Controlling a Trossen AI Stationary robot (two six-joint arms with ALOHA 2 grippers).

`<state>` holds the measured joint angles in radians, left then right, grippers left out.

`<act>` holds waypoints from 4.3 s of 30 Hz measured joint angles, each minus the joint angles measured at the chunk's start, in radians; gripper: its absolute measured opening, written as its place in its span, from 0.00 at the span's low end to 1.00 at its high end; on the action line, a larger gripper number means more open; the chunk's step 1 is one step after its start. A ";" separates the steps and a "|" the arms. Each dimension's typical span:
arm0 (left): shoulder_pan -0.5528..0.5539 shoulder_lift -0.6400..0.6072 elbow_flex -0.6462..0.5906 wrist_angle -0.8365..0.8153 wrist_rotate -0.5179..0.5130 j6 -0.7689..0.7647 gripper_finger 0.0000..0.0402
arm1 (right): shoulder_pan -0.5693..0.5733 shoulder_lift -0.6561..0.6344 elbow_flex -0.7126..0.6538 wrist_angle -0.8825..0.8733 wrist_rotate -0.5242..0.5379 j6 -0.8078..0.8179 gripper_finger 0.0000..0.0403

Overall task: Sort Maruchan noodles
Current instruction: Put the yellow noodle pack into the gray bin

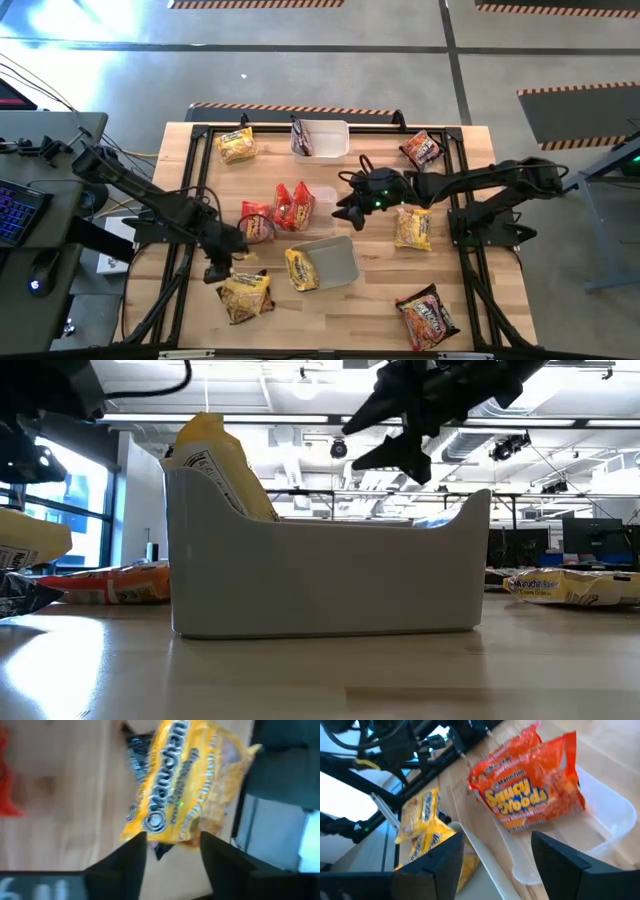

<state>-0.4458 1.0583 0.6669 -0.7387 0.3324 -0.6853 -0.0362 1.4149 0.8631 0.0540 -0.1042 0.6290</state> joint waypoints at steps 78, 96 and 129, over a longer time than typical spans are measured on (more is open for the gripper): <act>-0.058 0.391 -0.053 0.278 -0.090 0.227 0.04 | -0.001 -0.001 0.000 0.070 -0.001 0.000 0.55; -0.067 -0.015 -0.053 0.192 -0.298 -0.190 0.00 | 0.003 -0.001 0.000 0.085 -0.022 0.137 0.55; -0.004 -0.236 0.353 0.359 -0.985 0.111 0.00 | 0.082 0.000 0.000 0.548 0.080 0.410 0.68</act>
<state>-0.4500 0.8219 1.0195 -0.3792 -0.6531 -0.5742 0.0460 1.4147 0.8631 0.6021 -0.0239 1.0393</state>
